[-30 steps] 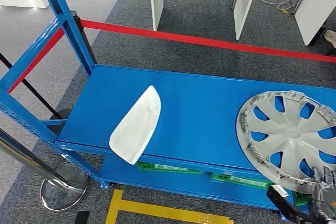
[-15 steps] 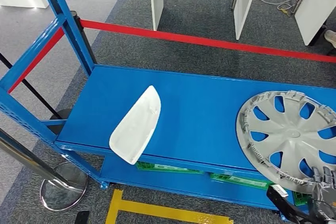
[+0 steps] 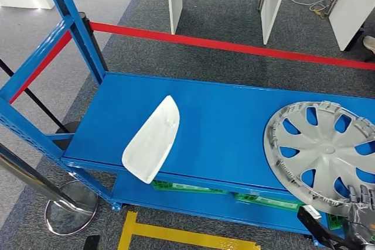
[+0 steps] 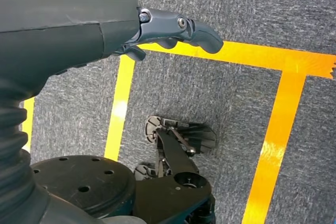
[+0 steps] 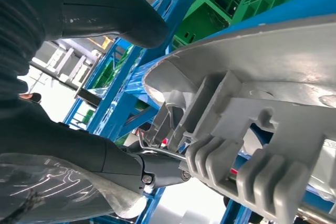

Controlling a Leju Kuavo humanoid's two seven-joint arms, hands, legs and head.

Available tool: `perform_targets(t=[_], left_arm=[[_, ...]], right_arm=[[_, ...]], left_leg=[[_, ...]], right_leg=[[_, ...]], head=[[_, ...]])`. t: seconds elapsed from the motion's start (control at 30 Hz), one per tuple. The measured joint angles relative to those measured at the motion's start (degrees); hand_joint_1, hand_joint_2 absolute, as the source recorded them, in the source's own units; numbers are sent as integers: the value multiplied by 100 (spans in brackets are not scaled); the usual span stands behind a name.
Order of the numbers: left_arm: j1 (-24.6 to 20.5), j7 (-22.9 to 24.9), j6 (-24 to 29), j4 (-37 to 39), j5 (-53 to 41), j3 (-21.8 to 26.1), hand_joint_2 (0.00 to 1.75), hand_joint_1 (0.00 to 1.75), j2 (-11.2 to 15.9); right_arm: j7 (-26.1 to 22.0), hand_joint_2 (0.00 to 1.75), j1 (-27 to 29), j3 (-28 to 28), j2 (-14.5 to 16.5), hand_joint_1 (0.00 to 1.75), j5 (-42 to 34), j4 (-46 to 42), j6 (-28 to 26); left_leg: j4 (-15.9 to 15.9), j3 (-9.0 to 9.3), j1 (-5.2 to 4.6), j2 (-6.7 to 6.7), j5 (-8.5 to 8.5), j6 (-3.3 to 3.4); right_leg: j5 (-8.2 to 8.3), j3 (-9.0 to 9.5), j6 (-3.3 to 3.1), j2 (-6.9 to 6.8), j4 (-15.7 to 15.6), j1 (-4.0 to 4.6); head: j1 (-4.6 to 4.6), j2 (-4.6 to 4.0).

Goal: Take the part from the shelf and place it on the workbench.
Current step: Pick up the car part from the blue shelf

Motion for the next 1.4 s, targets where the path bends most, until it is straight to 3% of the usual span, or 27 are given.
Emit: perform_targets(t=[1.07, 1.2, 1.4], left_arm=[[-2, -9, 45, 0, -105, 0, 175, 0, -9], [-5, -11, 61, 0, -145, 0, 175, 0, -14], [-31, -22, 70, 0, -173, -2, 175, 0, -39]], right_arm=[[-235, 175, -332, 9, 87, 0, 521, 286, -13], [-237, 175, -428, -3, 94, 171, 606, 378, -80], [-325, 175, -640, -16, 94, 175, 922, 638, -188]], left_leg=[[0, 0, 0, 0, 0, 0], [0, 0, 0, 0, 0, 0], [0, 0, 0, 0, 0, 0]], right_leg=[[0, 1, 0, 0, 0, 0], [0, 1, 0, 0, 0, 0], [0, 2, 0, 0, 0, 0]], head=[[0, 0], [0, 0], [0, 0]])
